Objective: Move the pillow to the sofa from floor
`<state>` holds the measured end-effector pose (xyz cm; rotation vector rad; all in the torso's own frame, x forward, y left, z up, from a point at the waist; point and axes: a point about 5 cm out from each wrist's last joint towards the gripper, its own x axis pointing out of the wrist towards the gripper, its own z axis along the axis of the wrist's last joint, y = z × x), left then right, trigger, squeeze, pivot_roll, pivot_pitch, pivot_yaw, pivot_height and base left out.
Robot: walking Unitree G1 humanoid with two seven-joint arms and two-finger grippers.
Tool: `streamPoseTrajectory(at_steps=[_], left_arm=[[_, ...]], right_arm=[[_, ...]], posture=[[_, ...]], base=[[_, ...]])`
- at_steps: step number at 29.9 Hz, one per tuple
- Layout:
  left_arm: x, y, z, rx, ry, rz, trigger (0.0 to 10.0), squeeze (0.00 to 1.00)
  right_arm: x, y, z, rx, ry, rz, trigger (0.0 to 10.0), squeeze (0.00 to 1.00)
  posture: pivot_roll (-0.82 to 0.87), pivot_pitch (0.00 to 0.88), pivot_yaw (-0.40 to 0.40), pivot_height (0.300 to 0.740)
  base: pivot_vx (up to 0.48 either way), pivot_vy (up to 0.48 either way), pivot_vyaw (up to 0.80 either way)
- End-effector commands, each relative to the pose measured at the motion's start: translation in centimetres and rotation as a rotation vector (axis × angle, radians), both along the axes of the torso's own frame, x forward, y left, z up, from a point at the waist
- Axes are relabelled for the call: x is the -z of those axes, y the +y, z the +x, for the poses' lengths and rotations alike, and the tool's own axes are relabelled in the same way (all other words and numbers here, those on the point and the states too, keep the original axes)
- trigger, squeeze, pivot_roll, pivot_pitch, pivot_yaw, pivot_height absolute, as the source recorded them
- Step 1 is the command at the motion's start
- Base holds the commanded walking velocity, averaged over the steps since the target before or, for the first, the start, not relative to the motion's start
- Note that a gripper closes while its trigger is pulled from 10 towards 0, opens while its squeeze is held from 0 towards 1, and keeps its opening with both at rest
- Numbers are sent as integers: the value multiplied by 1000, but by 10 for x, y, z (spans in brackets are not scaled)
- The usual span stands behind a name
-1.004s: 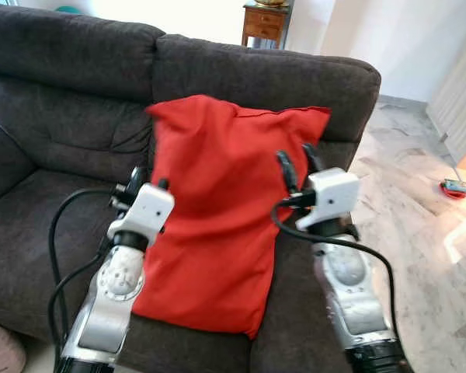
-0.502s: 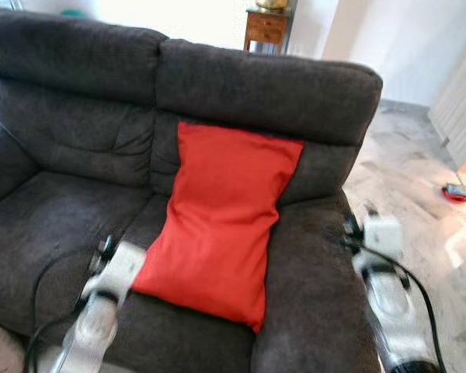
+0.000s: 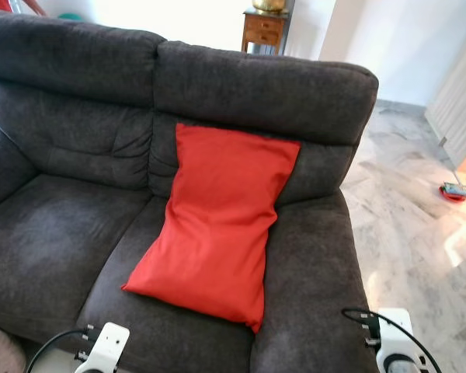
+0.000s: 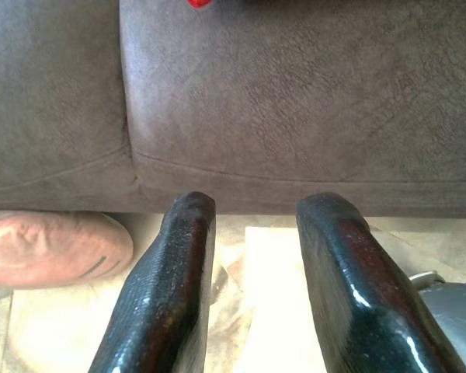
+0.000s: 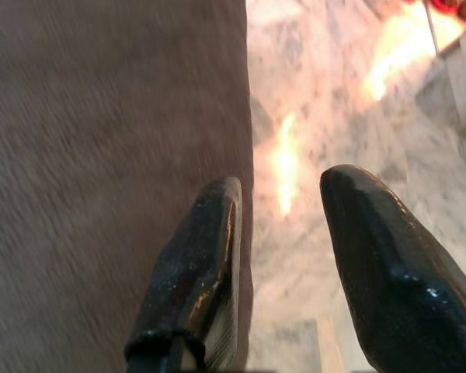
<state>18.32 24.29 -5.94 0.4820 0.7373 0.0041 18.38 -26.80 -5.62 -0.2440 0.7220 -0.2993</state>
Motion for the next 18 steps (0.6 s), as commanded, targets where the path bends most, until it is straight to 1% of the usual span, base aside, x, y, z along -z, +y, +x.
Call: streamPoseTrajectory(at_steps=[1, 3, 4, 5, 8, 10, 13, 18], left_arm=[[2, -4, 0, -4, 4, -21, 10000, 0], [6, -3, -4, -27, 30, -33, 10000, 0], [8, -3, -6, -37, 45, -42, 10000, 0], [10, -3, -8, -41, 55, -46, 10000, 0], [14, -3, -15, -51, 85, -51, 10000, 0], [16, -3, -18, -67, 93, -61, 10000, 0], [17, -3, -21, -78, 101, -70, 10000, 0], [19, -5, -23, -87, 112, -88, 10000, 0]], right_arm=[[3, -6, -8, 37, 32, -7, 10000, 0], [12, -5, -21, 65, 97, 31, 10000, 0], [17, -1, -27, 54, 139, 52, 10000, 0], [19, 2, -30, 43, 164, 63, 10000, 0], [26, 8, -38, 0, 239, 50, 10000, 0], [27, 9, -39, -6, 250, 37, 10000, 0], [27, 10, -40, 5, 253, 46, 10000, 0], [27, 12, -36, 1, 242, 58, 10000, 0]], posture=[[37, 0, -91, 740], [39, 0, -89, 740], [42, 0, -85, 740], [42, 0, -85, 740], [41, 0, -80, 740], [41, 0, -77, 740], [43, 0, -75, 740], [44, 0, -73, 740]], base=[[0, 0, 0], [0, 0, 0], [0, 0, 0], [0, 0, 0], [0, 0, 0], [0, 0, 0], [0, 0, 0], [0, 0, 0]])
